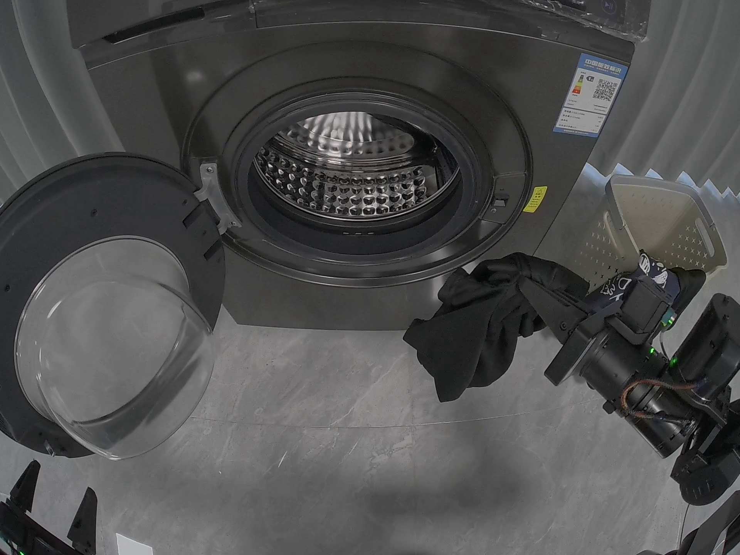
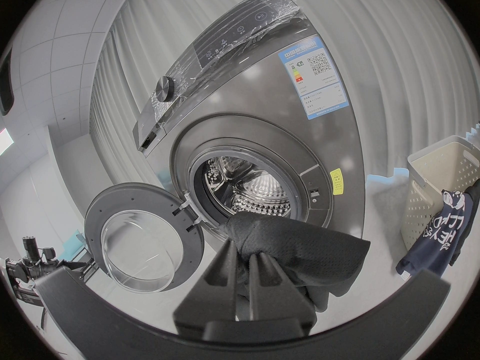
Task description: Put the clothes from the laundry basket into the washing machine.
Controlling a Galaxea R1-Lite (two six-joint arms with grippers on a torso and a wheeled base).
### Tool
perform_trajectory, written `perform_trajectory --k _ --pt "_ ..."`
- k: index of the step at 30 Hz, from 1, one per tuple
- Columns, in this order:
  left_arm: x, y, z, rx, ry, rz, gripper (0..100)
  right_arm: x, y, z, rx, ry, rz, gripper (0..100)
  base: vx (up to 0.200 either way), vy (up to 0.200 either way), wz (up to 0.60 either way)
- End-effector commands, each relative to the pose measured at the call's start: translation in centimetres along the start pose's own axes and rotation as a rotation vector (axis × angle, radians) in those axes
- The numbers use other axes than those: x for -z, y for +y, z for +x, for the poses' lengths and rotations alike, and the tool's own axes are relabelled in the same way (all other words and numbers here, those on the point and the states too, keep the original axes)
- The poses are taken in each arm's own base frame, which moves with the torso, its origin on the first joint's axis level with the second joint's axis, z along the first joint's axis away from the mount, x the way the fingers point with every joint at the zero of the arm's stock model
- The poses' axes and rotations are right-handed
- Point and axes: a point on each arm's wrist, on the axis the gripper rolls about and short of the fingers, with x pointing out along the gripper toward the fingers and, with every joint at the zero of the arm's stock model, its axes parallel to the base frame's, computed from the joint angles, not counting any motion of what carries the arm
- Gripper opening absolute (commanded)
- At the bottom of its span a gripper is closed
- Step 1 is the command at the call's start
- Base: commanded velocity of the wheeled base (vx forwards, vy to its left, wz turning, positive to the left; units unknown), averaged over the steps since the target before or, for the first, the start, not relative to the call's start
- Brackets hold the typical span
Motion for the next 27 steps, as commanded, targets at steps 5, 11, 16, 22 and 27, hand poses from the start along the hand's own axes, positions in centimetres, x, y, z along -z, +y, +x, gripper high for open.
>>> perform_trajectory --k 5,11,16,22,27 --pt "0.5 0.0 0.0 0.001 0.001 0.001 100 0.8 1.3 0.3 -0.05 0.027 0.01 0 -0.04 0.0 0.0" --pt "0.5 0.0 0.0 -0.001 0.0 0.001 100 1.4 1.7 0.8 -0.065 0.041 0.011 0 -0.167 0.0 0.0" --pt "0.5 0.0 0.0 -0.001 0.001 0.006 100 1.2 2.4 1.2 -0.087 0.02 0.015 0 0.0 0.0 0.0" --pt "0.5 0.0 0.0 0.002 0.001 0.01 100 1.6 3.0 2.1 -0.105 0.016 0.02 0 0.0 0.0 0.0" --pt "0.5 0.0 0.0 0.01 0.0 0.033 100 2.0 3.8 4.0 -0.115 -0.005 0.033 0 0.0 0.0 0.0"
